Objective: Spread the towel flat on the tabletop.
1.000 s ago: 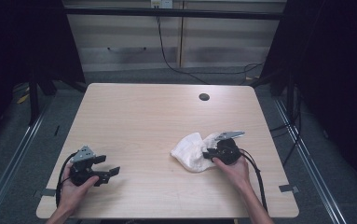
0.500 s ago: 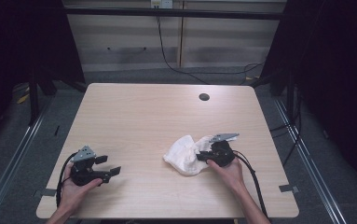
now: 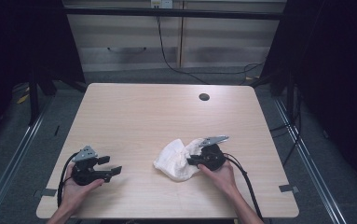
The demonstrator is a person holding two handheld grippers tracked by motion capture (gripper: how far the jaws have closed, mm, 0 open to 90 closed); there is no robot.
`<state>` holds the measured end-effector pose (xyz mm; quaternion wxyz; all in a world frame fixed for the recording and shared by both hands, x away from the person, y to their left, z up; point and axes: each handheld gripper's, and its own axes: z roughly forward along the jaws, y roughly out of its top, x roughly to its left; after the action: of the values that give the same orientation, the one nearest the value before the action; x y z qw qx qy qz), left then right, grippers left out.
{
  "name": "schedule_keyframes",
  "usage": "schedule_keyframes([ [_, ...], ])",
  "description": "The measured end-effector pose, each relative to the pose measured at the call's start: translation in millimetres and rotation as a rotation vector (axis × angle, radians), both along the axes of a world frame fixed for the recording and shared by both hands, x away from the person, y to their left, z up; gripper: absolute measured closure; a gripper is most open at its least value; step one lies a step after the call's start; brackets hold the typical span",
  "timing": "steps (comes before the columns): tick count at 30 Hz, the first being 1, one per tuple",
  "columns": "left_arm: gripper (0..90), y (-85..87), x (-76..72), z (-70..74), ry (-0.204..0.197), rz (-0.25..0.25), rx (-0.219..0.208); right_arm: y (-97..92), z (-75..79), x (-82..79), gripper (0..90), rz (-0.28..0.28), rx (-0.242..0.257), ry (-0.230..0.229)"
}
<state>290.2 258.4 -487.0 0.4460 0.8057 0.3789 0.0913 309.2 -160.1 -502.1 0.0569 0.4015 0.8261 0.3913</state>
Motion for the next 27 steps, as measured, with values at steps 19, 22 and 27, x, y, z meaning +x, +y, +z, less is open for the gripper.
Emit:
schedule_keyframes([
  [19, 40.4, -24.8, 8.3, 16.1, -0.034, -0.029, -0.014, 40.5, 0.9, -15.0, 77.7, 0.096, 0.003, 0.005],
  [22, 41.5, -34.5, 12.2, 19.2, -0.03, -0.051, -0.014, 46.7, 0.7, -17.5, 77.4, 0.113, 0.01, 0.005],
  [27, 42.5, -54.3, 25.4, 25.4, -0.03, -0.082, 0.018, 55.9, 0.1, -21.1, 76.9, 0.137, 0.027, 0.016],
])
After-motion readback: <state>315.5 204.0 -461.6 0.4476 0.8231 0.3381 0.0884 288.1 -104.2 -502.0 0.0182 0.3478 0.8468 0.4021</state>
